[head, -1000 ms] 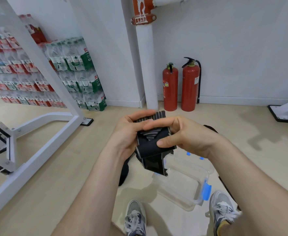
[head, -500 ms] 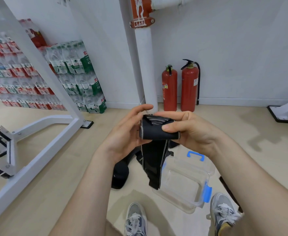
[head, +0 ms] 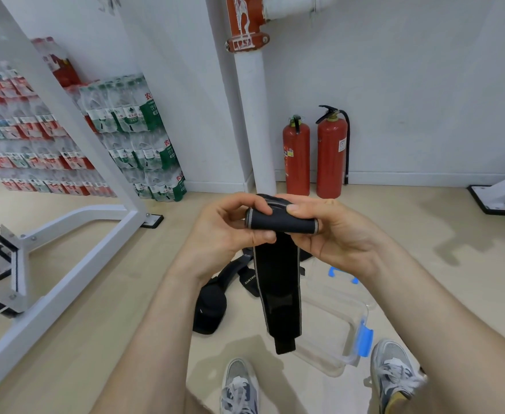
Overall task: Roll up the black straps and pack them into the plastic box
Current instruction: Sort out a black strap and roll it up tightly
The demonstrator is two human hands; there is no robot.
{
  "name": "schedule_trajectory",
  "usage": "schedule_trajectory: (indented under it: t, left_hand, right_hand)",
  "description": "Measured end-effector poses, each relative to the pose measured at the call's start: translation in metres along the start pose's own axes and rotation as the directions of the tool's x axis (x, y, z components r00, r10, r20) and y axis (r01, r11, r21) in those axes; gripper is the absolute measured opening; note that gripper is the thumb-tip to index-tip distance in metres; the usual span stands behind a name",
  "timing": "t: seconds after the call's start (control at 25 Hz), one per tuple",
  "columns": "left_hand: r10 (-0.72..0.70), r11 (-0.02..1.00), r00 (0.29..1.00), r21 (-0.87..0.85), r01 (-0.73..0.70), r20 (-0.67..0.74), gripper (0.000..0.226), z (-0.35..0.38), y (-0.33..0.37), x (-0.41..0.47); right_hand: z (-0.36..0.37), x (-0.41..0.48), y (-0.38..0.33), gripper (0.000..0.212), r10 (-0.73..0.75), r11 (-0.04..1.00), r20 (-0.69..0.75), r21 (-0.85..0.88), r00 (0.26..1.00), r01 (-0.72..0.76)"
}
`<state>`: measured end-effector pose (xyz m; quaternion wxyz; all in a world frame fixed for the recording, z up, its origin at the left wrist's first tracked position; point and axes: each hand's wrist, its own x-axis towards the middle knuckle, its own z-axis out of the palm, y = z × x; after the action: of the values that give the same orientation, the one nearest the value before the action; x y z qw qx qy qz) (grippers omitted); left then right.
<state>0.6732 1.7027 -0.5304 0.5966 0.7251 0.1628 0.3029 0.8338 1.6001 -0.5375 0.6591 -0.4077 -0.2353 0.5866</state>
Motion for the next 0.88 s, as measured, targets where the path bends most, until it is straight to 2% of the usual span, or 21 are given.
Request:
schedule_trajectory:
  t: [0.08,0.2,0.44,0.56,0.64,0.72,0.8,0.88]
  left_hand:
    - [0.003,1.0,1.0,0.001,-0.003,-0.031,0.032,0.001,-0.001,0.002]
    - [-0.022,1.0,0.999,-0.016,0.021,-0.045,0.021,0.003,-0.004,0.001]
    - [-0.077,0.997,0.987,-0.01,0.077,-0.141,0.028,0.012,-0.011,0.002]
    - [-0.099,0.995,0.963,-0.056,0.088,-0.252,0.019,0.022,-0.015,0.005]
    - [-0.13,0.99,0.946,-0.096,0.106,-0.295,0.014,0.026,-0.018,0.007]
    - [-0.173,0.977,0.932,-0.173,0.122,-0.319,0.02,0.028,-0.019,0.009]
    - [-0.218,0.963,0.916,-0.229,0.145,-0.337,0.02,0.031,-0.023,0.011]
    - [-0.243,0.96,0.911,-0.214,0.178,-0.333,0.014,0.033,-0.027,0.011]
  right_hand:
    - [0.003,0.0,0.001,0.036,0.011,1.0,-0.074,0.021,0.997,-0.01]
    - [0.005,0.003,0.006,0.025,-0.011,0.999,-0.162,-0.039,0.987,0.005]
    - [0.006,0.006,0.007,0.015,-0.047,0.998,-0.215,-0.052,0.975,0.036]
    - [0.008,0.006,0.008,0.014,-0.087,0.991,-0.232,-0.12,0.969,0.06]
    - [0.01,0.003,0.008,0.011,-0.11,0.977,-0.235,-0.205,0.966,0.061]
    - [0.009,-0.001,0.006,0.017,-0.134,0.96,-0.215,-0.27,0.967,0.072]
    - [0.009,-0.005,0.005,0.028,-0.15,0.944,-0.106,-0.309,0.983,0.111]
    - [0.009,-0.007,0.007,0.026,-0.189,0.928,-0.069,-0.339,0.979,0.155]
